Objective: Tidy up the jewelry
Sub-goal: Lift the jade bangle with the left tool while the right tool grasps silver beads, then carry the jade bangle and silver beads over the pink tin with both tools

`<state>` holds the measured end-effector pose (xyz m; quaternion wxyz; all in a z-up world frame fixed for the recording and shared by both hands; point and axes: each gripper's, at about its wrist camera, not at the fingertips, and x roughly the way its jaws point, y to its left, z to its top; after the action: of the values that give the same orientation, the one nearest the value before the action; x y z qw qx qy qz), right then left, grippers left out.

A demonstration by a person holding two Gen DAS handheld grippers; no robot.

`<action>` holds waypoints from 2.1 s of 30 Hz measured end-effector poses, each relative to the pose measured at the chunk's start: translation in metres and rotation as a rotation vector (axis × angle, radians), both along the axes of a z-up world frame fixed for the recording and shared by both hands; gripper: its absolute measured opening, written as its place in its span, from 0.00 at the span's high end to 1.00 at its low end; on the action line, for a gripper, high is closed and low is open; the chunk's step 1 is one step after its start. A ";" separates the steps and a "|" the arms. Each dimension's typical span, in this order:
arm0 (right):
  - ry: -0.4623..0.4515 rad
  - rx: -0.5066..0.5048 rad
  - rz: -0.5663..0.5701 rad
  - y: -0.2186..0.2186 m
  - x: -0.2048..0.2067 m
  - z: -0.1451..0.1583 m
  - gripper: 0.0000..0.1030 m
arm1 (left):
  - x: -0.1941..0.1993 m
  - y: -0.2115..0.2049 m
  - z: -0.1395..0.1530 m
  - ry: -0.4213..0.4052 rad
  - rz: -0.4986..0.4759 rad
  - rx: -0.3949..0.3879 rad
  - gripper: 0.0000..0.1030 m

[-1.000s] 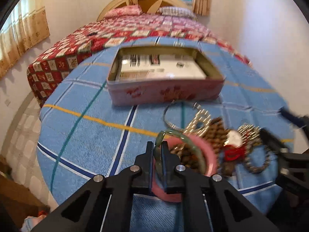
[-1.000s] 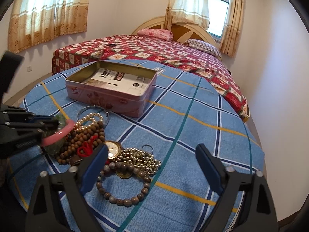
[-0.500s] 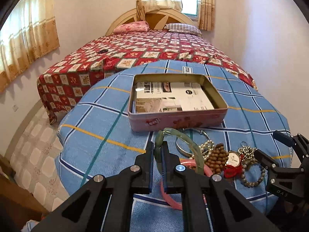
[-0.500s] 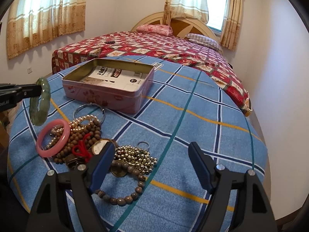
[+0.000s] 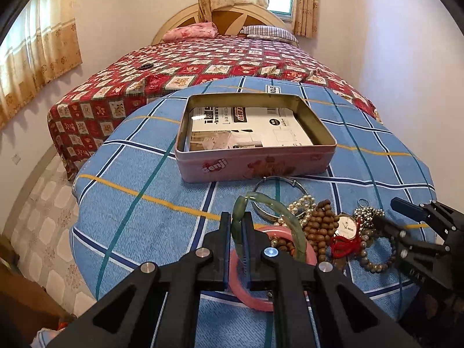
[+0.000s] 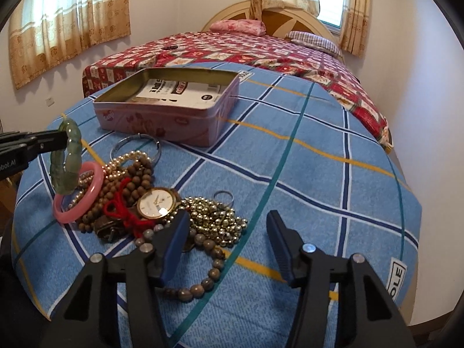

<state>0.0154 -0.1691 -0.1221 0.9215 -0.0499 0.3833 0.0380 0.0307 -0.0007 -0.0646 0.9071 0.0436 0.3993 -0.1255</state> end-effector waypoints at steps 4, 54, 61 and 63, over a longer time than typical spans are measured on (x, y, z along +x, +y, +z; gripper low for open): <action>0.006 -0.002 -0.004 -0.001 0.005 0.000 0.60 | 0.001 -0.001 -0.002 0.005 -0.003 0.000 0.94; -0.204 0.001 0.117 0.008 0.037 0.081 0.89 | 0.051 0.007 0.055 -0.121 0.004 0.023 0.94; -0.206 0.010 0.137 0.016 0.057 0.086 0.89 | 0.074 0.000 0.057 -0.132 -0.004 0.051 0.94; -0.210 0.007 0.146 0.020 0.063 0.088 0.89 | 0.082 -0.001 0.057 -0.130 -0.004 0.052 0.94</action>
<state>0.0788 -0.1493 -0.0339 0.9516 -0.0782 0.2798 0.1006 0.1123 -0.0012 -0.0072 0.9293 0.0763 0.3428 -0.1138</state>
